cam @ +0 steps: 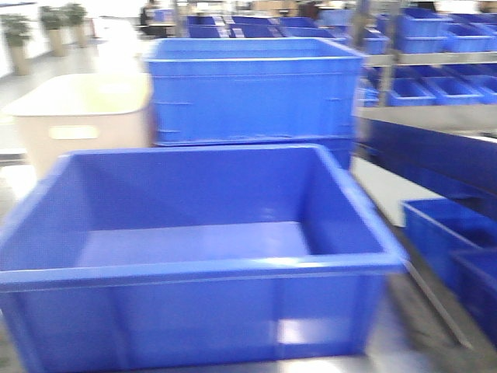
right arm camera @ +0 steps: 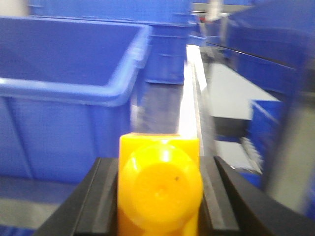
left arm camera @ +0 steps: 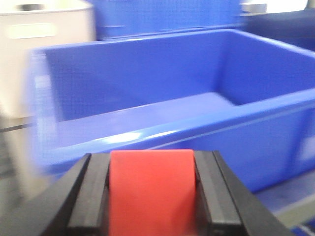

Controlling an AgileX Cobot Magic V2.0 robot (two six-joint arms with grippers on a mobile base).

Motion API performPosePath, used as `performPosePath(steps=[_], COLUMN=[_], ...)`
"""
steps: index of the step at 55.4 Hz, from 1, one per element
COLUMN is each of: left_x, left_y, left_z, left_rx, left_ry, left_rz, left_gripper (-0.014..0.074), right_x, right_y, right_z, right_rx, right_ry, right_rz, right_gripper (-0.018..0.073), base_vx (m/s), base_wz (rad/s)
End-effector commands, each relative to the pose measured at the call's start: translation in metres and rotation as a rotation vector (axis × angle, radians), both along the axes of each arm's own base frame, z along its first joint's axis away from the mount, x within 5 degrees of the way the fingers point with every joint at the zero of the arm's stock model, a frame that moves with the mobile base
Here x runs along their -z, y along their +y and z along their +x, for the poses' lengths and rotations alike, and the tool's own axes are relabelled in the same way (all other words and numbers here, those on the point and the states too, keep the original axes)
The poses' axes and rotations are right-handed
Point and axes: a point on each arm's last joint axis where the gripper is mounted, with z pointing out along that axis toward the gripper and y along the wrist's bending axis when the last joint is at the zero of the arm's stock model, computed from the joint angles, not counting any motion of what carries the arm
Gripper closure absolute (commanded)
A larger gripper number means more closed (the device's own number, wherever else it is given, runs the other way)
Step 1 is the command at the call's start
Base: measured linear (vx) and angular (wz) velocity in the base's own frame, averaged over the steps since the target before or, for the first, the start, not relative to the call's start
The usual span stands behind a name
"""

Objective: Pick red and yellow blocks into blue bin
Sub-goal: 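Drive the base up to the large blue bin, then extend both grippers with blocks over the blue bin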

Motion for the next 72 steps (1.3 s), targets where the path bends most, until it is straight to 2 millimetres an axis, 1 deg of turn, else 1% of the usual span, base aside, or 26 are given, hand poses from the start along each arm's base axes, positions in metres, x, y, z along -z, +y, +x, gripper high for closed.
performPosePath(steps=[1,17,43,51,69,72], left_x=[-0.0161,-0.0161,-0.0161,-0.0161,-0.0166,-0.0162], left_y=[0.0003,0.0003,0.0003,0.0003,0.0003,0.0003], left_z=[0.0002,0.0002,0.0002,0.0002,0.0002,0.0002], left_rx=[-0.007,-0.007,-0.007,-0.007,-0.007,-0.007], left_ry=[-0.1,-0.1,-0.1,-0.1,-0.104,-0.1], left_rz=[-0.044,-0.044,-0.044,-0.044,-0.045,-0.044], left_gripper=[0.0594,0.0594,0.0594,0.0594,0.0594,0.0594], right_x=[-0.0173,-0.0173,-0.0174,-0.0228,-0.0243,-0.025], right_y=[-0.0001,-0.0001,-0.0001,-0.0017,-0.0007,0.0], right_z=[0.0002,0.0002,0.0003,0.0011,0.0012,0.0013], right_rx=[-0.001,-0.001,-0.001,0.002,-0.003,-0.006], right_ry=[-0.113,-0.113,-0.115,-0.19,-0.203,-0.204], right_rz=[0.001,0.001,-0.001,-0.123,-0.086,-0.041], right_gripper=[0.057,0.057,0.057,0.057,0.057,0.057], base_vx=[0.13,0.1,0.01,0.0,0.0,0.0], base_wz=[0.6,0.41,0.04,0.0,0.0,0.0])
